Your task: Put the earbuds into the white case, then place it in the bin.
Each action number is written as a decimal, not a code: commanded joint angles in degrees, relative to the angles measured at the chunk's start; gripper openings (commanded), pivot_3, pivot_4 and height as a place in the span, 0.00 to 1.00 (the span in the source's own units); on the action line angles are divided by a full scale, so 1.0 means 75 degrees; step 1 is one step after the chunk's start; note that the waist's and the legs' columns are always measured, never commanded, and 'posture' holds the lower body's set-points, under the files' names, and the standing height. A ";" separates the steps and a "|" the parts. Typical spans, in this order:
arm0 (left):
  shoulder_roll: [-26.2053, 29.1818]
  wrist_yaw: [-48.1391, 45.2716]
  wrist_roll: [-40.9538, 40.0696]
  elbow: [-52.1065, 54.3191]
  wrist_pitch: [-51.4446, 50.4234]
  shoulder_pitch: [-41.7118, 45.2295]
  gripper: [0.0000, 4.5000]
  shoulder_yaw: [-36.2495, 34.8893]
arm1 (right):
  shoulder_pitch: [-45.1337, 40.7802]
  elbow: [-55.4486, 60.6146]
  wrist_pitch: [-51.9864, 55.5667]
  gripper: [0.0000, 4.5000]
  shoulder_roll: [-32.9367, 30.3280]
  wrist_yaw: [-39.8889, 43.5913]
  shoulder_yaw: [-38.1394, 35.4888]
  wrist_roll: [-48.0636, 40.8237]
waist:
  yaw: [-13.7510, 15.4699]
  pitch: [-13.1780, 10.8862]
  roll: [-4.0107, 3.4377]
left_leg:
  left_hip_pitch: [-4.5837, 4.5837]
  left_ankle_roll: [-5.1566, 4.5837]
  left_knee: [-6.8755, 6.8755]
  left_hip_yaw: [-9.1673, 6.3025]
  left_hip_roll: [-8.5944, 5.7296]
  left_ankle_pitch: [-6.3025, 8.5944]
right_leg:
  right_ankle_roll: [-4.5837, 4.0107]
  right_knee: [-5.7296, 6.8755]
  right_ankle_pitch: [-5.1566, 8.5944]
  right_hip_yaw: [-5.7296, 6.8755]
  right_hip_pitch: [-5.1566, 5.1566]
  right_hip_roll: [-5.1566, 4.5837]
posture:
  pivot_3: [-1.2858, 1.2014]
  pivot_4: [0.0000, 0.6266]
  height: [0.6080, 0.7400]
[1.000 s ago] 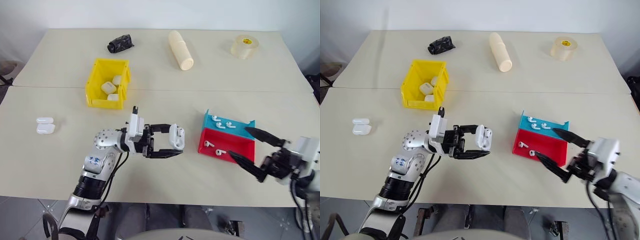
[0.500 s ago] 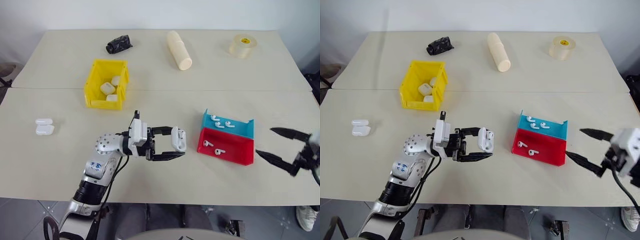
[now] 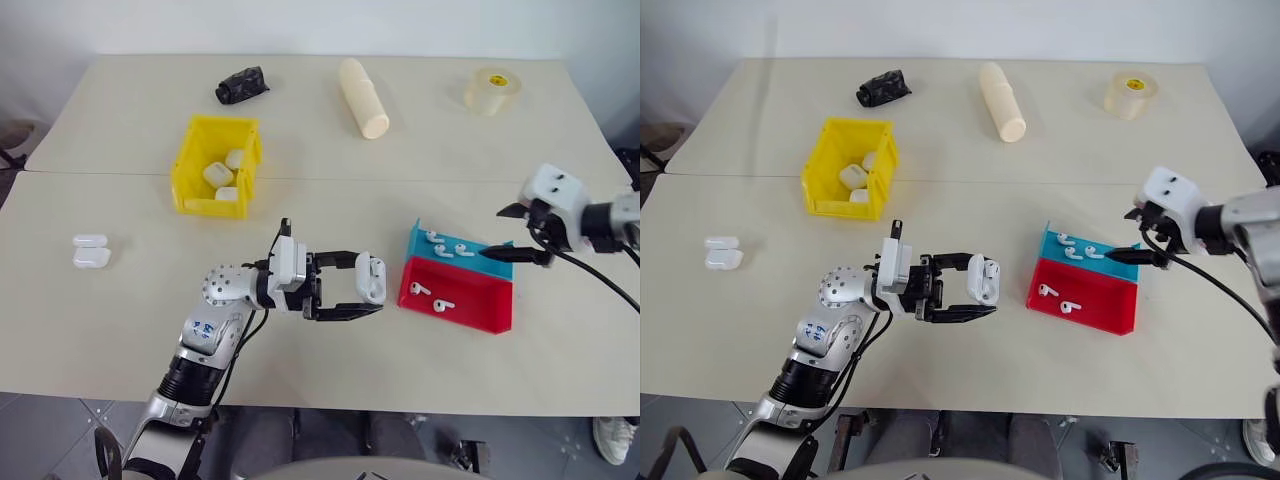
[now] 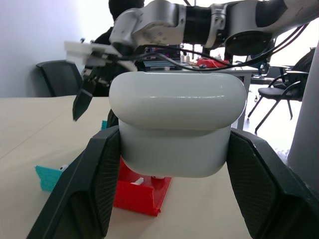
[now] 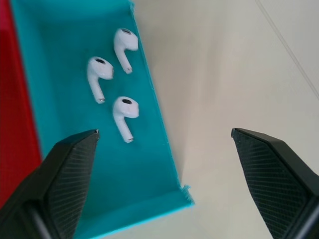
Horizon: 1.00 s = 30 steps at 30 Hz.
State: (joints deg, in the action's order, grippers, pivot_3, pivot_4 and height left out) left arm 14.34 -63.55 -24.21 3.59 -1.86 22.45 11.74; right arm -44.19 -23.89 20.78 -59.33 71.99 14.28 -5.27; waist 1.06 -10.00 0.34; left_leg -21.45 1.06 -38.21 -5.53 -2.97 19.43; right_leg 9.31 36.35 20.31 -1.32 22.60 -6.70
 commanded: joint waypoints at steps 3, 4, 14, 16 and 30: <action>-0.0005 0.0192 0.0020 0.0215 0.0050 0.0012 0.65 -0.0023 | -0.0828 -0.1180 -0.1075 0.99 0.0495 0.0516 0.0514 0.0918 | -0.0028 0.0000 0.0000 | -0.0001 0.0000 -0.0004 0.0001 -0.0001 0.0000 | 0.0000 0.0001 0.0000 0.0001 0.0000 -0.0001 | 0.52 0.24 1.00; 0.0001 0.0214 0.0021 0.0232 0.0045 0.0004 0.65 -0.0020 | -0.0891 -0.1289 -0.1154 0.99 0.0573 0.0604 0.0537 0.0985 | -0.0028 0.0000 0.0000 | -0.0001 0.0000 -0.0005 0.0001 -0.0001 0.0000 | 0.0000 0.0002 0.0000 0.0001 0.0000 -0.0001 | 0.52 0.24 1.00; 0.0099 0.0342 0.0000 0.0355 0.0016 -0.0038 0.65 0.0004 | -0.1028 -0.1646 -0.1429 0.99 0.1024 0.1053 0.0724 0.1470 | -0.0037 0.0001 -0.0001 | 0.0000 0.0002 -0.0013 -0.0002 0.0000 -0.0001 | 0.0000 0.0010 0.0000 0.0003 -0.0002 -0.0001 | 0.52 0.24 1.00; 0.0102 0.0350 0.0005 0.0348 0.0019 -0.0027 0.65 0.0007 | -0.1046 -0.1713 -0.1441 0.99 0.1098 0.1055 0.0732 0.1538 | -0.0049 0.0001 -0.0001 | 0.0000 0.0003 -0.0019 -0.0004 0.0002 -0.0001 | 0.0000 0.0012 0.0000 0.0005 -0.0004 0.0000 | 0.52 0.24 1.00; 0.0111 0.0371 0.0000 0.0351 0.0029 -0.0022 0.65 0.0032 | -0.1207 -0.1855 -0.1334 0.61 0.1393 0.1128 0.0798 0.1959 | -0.0152 0.0001 -0.0001 | 0.0000 0.0005 -0.0050 -0.0019 0.0002 0.0000 | 0.0000 0.0024 0.0000 0.0016 -0.0018 0.0000 | 0.52 0.24 1.00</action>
State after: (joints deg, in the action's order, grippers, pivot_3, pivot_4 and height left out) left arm 15.17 -60.92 -24.11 3.84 -1.96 22.26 11.78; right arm -53.40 -36.62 10.28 -49.15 80.85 19.66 7.83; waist -0.08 -10.00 0.33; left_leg -21.45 1.09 -38.59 -5.67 -2.96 19.43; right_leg 9.31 36.53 20.31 -1.20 22.46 -6.70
